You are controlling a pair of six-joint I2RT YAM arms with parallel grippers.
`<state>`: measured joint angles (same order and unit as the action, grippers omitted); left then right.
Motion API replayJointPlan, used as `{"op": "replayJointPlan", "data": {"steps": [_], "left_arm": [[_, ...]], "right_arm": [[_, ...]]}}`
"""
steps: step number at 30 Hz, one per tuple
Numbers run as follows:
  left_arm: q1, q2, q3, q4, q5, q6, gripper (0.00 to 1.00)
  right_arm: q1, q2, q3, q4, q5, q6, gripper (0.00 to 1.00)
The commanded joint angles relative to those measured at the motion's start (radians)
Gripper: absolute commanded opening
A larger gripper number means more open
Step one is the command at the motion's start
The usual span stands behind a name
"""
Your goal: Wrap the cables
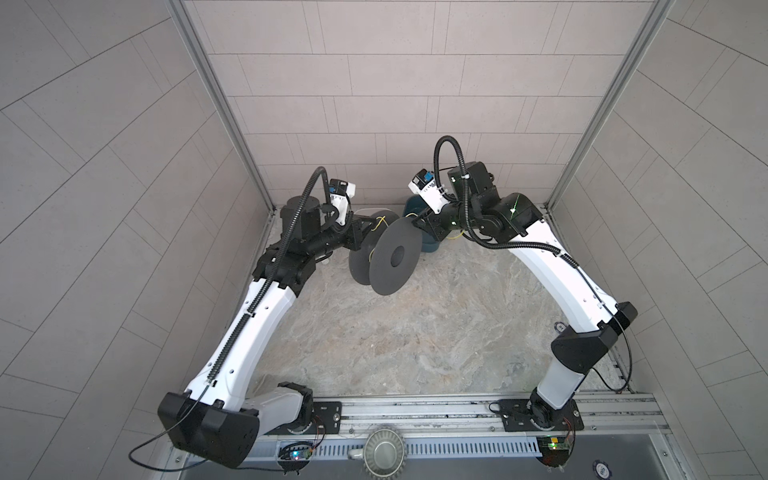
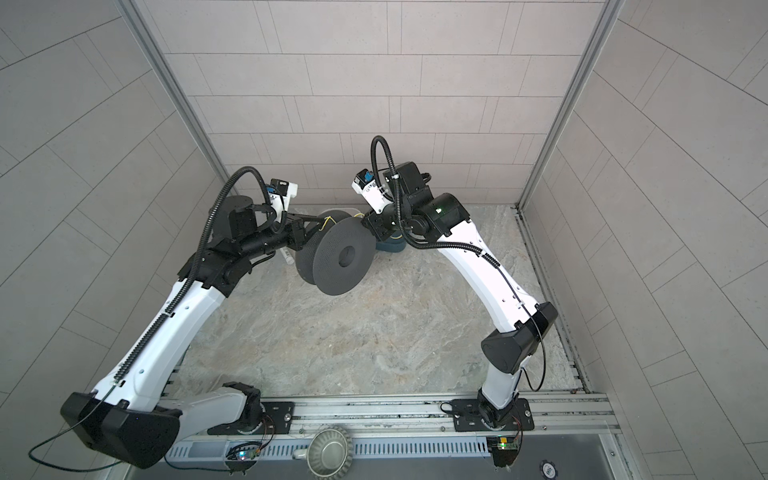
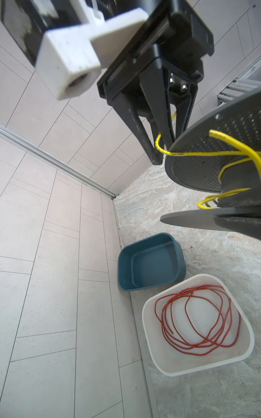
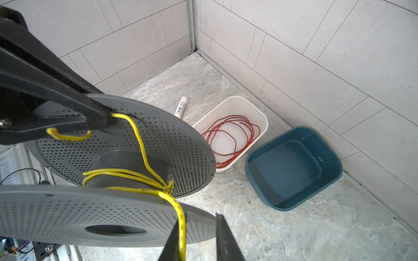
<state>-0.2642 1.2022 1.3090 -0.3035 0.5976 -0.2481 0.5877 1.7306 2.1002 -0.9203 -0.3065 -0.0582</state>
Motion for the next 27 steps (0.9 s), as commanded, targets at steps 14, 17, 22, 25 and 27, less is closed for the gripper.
{"op": "replayJointPlan", "data": {"steps": [14,17,22,25,27], "left_arm": [[-0.002,-0.035,0.075,0.007,0.024,0.027,0.0],[-0.003,-0.039,0.071,0.009,0.017,0.027,0.0],[-0.002,-0.035,0.075,-0.008,0.015,0.039,0.0],[-0.003,-0.029,0.079,-0.008,0.013,0.04,0.0],[-0.003,-0.023,0.084,-0.008,0.015,0.038,0.0]], "right_arm": [[-0.012,-0.072,-0.036,-0.047,0.077,-0.039,0.42],[-0.011,-0.087,-0.05,-0.045,0.095,-0.039,0.33],[-0.011,-0.105,-0.055,-0.064,0.105,-0.047,0.32],[-0.012,-0.117,-0.054,-0.077,0.092,-0.046,0.33],[-0.012,-0.123,-0.055,-0.089,0.089,-0.046,0.33]]}}
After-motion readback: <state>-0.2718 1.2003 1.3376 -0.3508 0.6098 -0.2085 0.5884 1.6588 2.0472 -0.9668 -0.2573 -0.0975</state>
